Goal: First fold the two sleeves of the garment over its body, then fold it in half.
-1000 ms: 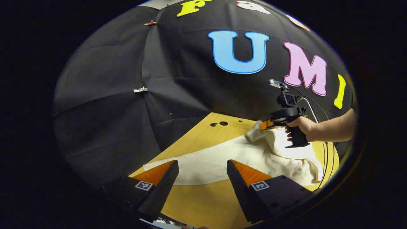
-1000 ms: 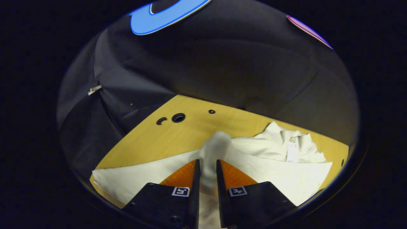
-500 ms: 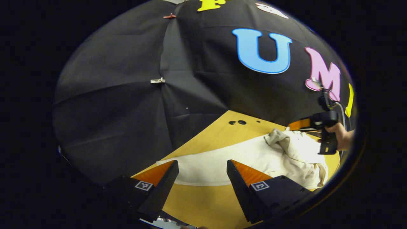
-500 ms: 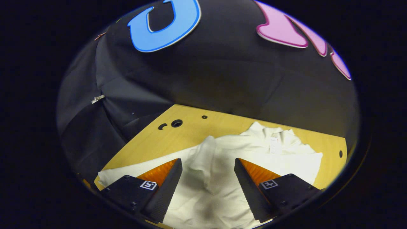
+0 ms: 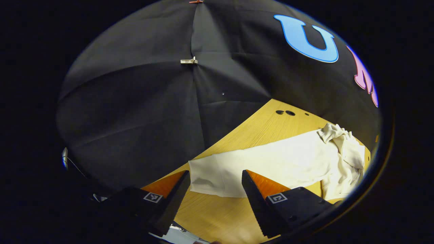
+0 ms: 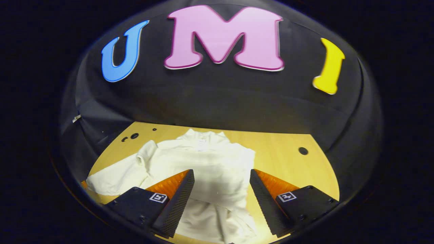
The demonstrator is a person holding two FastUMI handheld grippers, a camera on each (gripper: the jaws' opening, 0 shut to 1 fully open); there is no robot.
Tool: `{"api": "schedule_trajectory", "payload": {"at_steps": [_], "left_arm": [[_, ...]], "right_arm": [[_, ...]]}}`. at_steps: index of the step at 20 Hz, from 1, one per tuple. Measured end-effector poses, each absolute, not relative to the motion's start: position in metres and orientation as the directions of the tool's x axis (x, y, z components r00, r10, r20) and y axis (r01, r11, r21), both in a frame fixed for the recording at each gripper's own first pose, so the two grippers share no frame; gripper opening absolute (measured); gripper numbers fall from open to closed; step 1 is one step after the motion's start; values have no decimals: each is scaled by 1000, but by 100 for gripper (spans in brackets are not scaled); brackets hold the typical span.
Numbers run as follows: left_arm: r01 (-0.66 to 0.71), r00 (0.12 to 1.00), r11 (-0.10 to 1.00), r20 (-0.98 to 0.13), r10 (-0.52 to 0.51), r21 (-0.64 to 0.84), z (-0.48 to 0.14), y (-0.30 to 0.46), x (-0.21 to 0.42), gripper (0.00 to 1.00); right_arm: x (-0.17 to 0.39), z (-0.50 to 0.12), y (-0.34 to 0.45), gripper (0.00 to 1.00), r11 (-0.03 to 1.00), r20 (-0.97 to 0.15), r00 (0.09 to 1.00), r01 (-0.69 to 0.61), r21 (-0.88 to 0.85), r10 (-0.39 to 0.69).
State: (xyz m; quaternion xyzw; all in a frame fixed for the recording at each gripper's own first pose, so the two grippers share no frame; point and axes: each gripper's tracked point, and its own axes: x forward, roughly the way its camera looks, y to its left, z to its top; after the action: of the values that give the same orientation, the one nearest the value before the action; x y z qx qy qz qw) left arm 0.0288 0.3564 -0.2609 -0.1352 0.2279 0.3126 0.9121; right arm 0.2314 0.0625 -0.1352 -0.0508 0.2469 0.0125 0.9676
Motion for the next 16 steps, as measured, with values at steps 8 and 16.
{"api": "schedule_trajectory", "payload": {"at_steps": [8, 16], "left_arm": [[-645, 642, 761, -592, 486, -75, -307, 365, 30, 92], [-586, 676, 808, -586, 447, -60, -307, 349, 46, 61]], "right_arm": [[127, -105, -76, 100, 967, -439, 867, 256, -14, -236], [65, -109, -118, 98, 941, -440, 846, 339, 8, -301]]}}
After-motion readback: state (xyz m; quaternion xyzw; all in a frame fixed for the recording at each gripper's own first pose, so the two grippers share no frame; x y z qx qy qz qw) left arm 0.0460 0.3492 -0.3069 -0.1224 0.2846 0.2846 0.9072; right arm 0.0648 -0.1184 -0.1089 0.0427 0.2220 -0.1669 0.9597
